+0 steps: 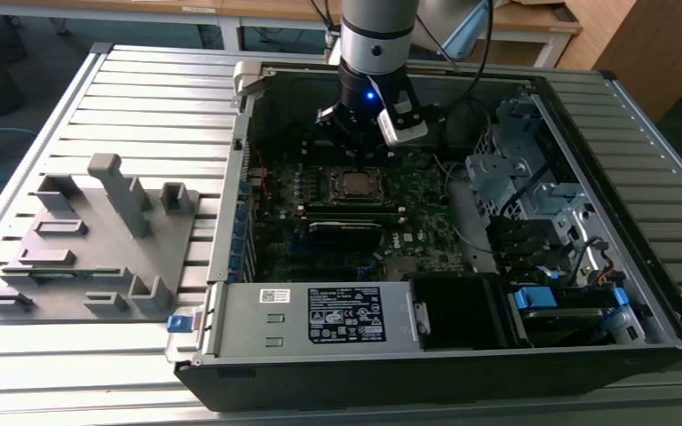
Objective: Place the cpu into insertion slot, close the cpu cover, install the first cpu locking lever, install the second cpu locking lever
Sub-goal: 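Install the second cpu locking lever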
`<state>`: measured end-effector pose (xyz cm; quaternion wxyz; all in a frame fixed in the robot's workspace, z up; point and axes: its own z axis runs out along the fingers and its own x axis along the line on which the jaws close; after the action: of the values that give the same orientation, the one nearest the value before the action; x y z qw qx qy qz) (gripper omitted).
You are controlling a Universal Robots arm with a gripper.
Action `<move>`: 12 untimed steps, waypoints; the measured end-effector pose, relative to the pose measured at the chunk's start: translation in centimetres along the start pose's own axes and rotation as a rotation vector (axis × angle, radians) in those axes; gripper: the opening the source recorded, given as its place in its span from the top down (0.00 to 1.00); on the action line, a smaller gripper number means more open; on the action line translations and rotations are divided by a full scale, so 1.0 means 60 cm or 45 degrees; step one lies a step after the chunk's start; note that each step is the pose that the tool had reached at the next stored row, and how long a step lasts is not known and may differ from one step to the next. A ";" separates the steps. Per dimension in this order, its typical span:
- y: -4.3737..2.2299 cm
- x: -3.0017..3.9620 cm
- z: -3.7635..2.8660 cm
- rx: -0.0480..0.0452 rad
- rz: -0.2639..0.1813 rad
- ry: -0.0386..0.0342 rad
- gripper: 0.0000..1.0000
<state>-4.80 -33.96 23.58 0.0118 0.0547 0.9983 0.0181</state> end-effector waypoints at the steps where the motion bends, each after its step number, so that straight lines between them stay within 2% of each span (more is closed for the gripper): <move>1: 0.000 0.000 0.000 0.000 0.000 -0.0001 0.90; 12: 0.000 0.000 -0.003 0.000 0.000 0.0001 0.90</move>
<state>-4.80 -33.96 23.76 0.0117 0.0547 0.9983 0.0180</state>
